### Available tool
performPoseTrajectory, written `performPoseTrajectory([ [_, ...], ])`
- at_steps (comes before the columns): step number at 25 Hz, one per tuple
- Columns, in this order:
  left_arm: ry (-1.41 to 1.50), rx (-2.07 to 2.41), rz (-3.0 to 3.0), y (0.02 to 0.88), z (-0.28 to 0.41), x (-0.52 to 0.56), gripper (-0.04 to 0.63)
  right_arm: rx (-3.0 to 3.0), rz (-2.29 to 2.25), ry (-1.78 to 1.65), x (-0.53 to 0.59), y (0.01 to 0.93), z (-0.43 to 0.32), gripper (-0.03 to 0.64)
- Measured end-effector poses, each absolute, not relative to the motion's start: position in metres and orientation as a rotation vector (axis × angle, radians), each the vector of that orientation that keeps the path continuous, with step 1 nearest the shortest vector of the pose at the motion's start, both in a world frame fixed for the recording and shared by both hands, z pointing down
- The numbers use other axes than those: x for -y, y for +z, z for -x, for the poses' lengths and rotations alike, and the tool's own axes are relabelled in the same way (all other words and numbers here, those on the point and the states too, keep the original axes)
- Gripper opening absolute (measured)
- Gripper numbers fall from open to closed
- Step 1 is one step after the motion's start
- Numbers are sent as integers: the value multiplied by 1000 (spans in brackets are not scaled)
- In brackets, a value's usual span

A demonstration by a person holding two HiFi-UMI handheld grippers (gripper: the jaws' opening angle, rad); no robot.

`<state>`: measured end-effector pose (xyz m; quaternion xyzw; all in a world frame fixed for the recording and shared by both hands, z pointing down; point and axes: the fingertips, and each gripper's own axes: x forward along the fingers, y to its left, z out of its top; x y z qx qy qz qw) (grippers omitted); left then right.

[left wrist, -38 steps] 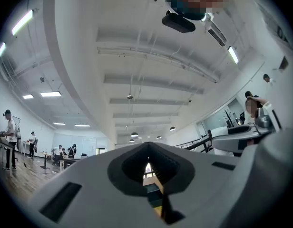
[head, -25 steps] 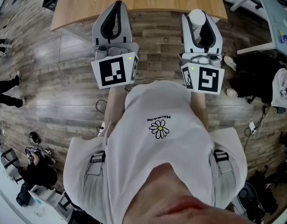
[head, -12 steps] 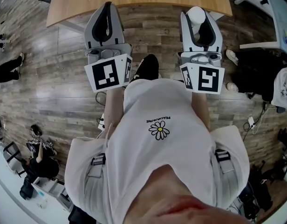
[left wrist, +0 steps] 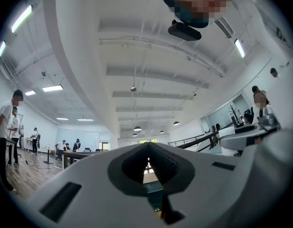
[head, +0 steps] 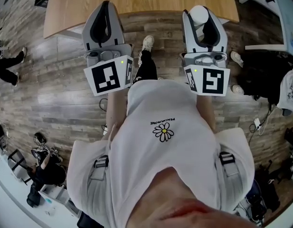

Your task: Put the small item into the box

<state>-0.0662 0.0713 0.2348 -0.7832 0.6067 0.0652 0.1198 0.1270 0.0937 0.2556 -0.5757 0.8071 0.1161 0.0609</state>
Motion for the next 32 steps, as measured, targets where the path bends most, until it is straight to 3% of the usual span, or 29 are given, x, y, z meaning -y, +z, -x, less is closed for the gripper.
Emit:
performPoseTrajectory([
  [22,264,-1581,2435,201,99,208,17,-2418,1899,380,167,225,-73,170],
  [32,180,-1533,2517,226,69,264,17,-2443,1893,326,235,233,-84,170],
])
